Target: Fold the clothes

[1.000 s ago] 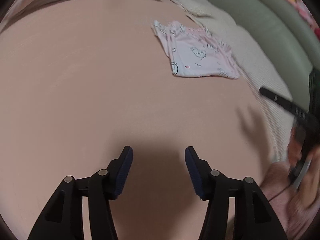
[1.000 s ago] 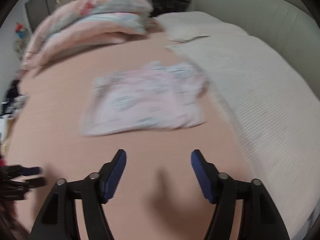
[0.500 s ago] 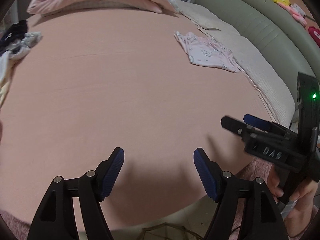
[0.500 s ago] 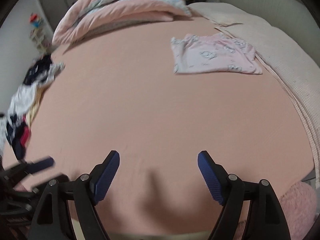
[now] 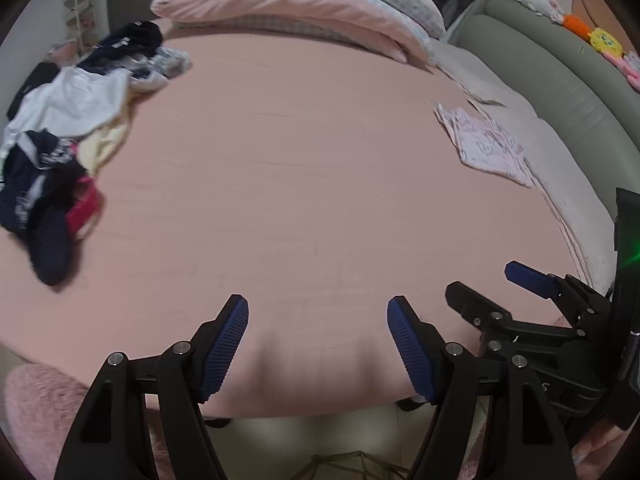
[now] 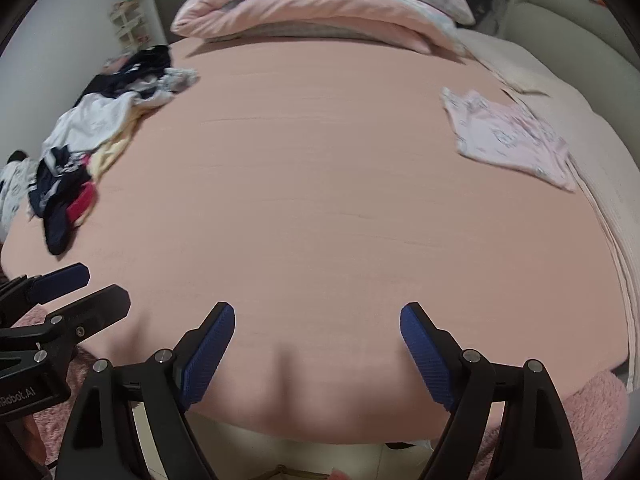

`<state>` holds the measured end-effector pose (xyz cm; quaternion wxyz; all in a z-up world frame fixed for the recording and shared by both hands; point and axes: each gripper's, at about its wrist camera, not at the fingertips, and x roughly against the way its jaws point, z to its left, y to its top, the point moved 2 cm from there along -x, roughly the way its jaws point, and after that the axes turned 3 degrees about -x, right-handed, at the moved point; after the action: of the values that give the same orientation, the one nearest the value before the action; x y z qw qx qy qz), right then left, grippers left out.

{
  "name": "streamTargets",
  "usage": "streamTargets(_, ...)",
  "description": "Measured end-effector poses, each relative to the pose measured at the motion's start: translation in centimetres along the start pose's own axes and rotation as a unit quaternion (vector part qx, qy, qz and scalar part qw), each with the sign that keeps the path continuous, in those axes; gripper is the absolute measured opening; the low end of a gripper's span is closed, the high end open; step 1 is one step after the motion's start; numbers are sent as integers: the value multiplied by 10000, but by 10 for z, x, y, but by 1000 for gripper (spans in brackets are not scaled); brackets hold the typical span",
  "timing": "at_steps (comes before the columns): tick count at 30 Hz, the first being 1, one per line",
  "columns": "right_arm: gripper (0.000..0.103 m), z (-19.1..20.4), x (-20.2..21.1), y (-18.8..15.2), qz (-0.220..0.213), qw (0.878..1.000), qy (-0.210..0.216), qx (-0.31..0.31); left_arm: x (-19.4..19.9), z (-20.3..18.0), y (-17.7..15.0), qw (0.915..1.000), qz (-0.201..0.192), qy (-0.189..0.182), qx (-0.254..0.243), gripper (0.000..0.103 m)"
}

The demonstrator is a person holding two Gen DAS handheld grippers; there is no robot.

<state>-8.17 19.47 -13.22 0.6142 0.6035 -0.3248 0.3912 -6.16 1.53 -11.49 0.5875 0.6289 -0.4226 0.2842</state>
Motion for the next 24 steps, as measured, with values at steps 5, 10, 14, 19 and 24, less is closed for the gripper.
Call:
streamTargets(5, 85, 31, 13, 12, -176, 9995, 122, 222, 26, 25, 6, 9993, -225, 280, 135, 70)
streamTargets(10, 85, 47, 23, 21, -266, 9991, 244, 237, 38, 38, 10, 9985, -350, 325, 252, 71)
streamTargets(14, 85, 45, 25, 21, -289, 9993, 193, 166, 38, 36, 10, 9988, -335, 303, 208, 70)
streamTargets(19, 85, 49, 19, 27, -255, 9993, 130, 222, 44, 43, 13, 9984, -383, 364, 208, 70)
streamTargets(24, 85, 80, 15, 50, -265, 9981, 297, 461, 63, 73, 11, 9966, -472, 594, 324, 70)
